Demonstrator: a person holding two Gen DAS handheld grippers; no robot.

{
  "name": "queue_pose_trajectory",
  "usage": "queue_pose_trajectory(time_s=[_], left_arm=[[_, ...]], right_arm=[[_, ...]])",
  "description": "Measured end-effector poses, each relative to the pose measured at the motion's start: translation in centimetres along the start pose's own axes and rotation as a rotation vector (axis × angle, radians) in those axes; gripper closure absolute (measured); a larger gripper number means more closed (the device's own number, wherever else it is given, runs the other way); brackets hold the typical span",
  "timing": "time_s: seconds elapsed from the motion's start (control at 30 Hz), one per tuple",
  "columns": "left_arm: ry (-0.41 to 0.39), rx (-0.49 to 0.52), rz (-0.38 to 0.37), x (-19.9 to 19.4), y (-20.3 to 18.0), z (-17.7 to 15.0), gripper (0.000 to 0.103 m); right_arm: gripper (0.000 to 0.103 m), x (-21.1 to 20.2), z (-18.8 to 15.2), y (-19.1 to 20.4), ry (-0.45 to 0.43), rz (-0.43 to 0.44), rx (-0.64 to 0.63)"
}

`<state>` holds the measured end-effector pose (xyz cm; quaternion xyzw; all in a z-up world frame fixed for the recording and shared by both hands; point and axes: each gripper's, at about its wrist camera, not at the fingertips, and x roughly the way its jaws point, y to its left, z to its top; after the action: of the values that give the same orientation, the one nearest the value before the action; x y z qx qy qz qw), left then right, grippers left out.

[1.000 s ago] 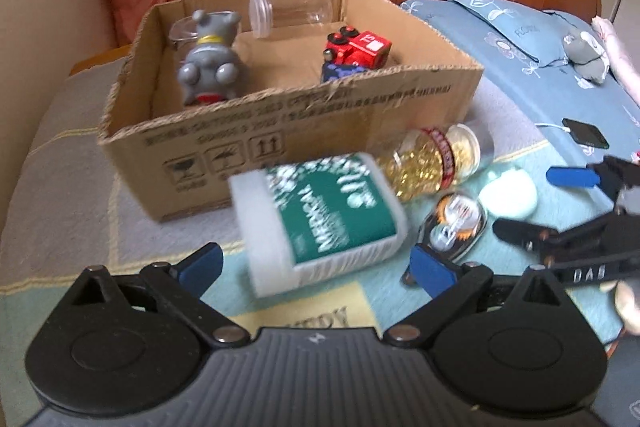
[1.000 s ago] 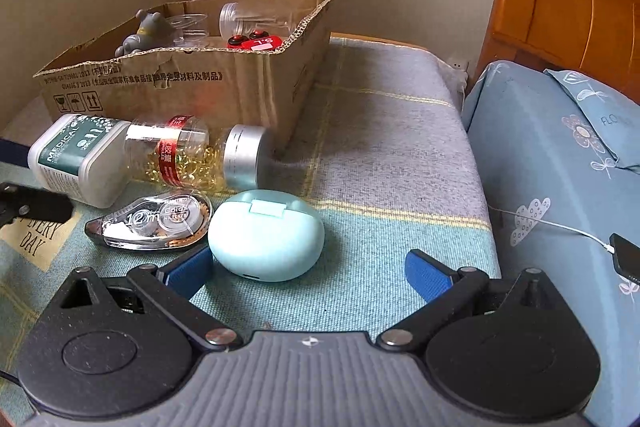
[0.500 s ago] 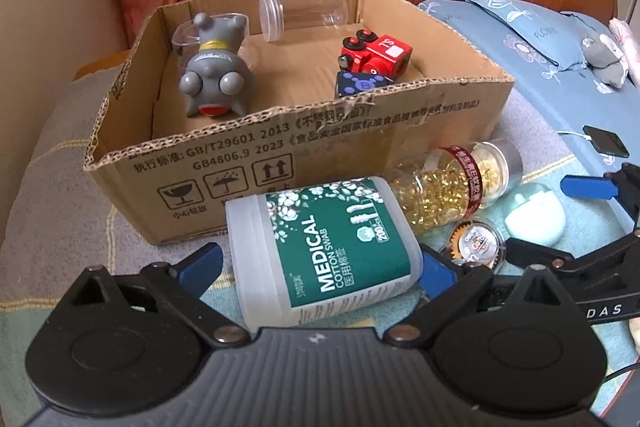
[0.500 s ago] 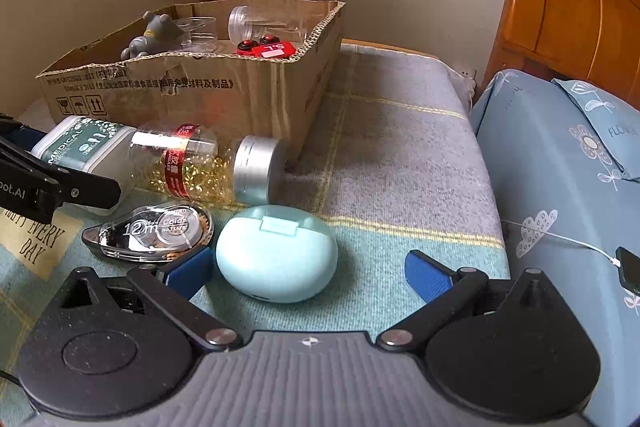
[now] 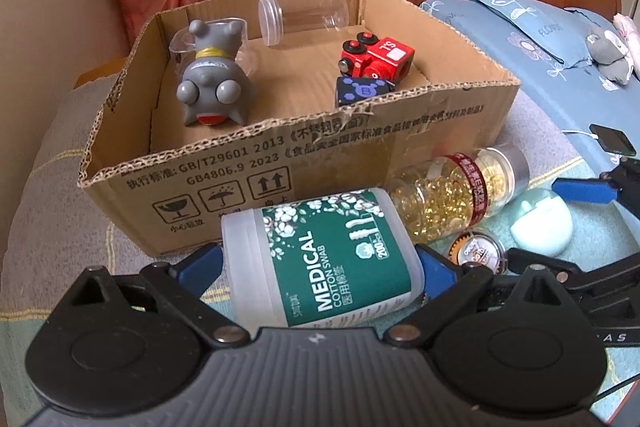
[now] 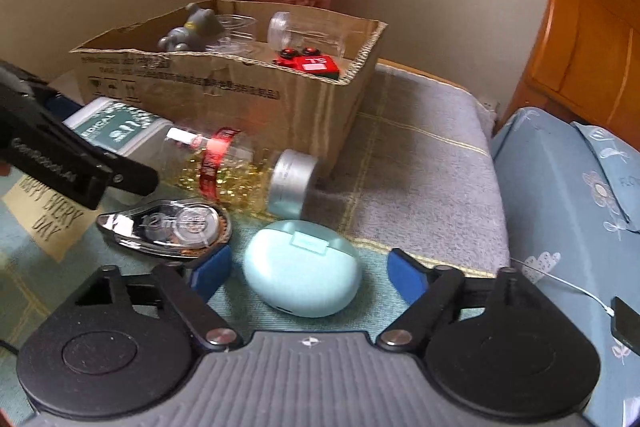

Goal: Organize rigid objects
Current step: 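Grasp the white MEDICAL bottle with the left tool while the right tool grasps the light blue earbud case, then carry the bottle and earbud case into the box and open both tools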

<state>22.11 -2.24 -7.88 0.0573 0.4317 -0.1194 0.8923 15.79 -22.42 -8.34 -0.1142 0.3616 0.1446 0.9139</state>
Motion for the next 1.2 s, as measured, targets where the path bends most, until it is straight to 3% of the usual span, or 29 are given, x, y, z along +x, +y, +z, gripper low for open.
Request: queue_pose_trajectory(time_s=[0.53,1.0,1.2], left_arm=[[-0.011,0.015,0.005,-0.5,-0.3,0.3,0.016],[-0.004,0.022,-0.036,-0.7,0.3,0.5,0.019],[0.007,0.059,-0.07,-2.5,0.5,0.3,0.02]], right_arm=[[0.037,-0.4,-0.1,0.3,0.01,0.055,-0.009],[0.037,0.0,0.3,0.2,0.02,0.077,-0.013],[0.037,-1.1,0.5,0.0,0.033,0.101,-0.044]])
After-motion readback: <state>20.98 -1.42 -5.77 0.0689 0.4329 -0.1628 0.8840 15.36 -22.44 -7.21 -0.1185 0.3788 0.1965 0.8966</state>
